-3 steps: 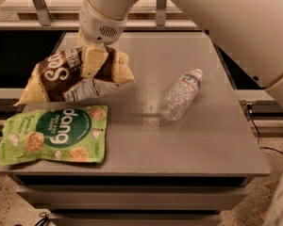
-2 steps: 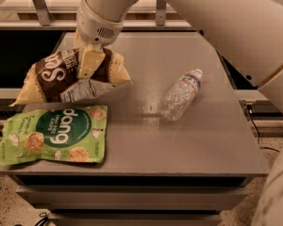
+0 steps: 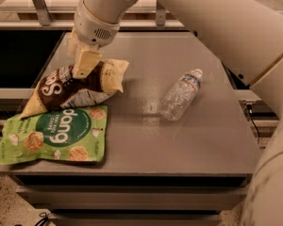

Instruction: Move brown chip bag near green rice chip bag

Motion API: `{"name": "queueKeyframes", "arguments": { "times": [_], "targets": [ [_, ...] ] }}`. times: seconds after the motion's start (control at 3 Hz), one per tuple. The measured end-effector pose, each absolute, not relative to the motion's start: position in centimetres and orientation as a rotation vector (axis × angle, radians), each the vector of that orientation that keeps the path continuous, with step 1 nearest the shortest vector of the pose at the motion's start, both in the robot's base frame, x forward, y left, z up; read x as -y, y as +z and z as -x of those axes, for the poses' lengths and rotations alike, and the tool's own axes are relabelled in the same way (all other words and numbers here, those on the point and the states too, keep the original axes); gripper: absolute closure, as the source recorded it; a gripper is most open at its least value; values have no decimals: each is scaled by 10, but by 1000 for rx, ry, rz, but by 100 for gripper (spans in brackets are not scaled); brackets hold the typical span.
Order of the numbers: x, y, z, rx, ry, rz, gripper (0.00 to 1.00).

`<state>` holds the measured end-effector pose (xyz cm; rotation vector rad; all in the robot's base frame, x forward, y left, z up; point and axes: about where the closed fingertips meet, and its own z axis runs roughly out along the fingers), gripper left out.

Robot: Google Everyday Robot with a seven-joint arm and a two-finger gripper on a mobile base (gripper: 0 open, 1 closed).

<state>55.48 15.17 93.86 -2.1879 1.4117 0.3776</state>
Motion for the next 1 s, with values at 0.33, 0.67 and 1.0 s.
{"name": "queueKeyframes", "arguments": {
  "times": [0.33, 0.67, 1.0],
  "targets": [
    [-154, 936, -557, -1414, 391, 2186, 0],
    [-154, 935, -558, -1416, 395, 2185, 0],
    [-152, 932, -563, -1420, 420, 2189, 0]
  ]
}}
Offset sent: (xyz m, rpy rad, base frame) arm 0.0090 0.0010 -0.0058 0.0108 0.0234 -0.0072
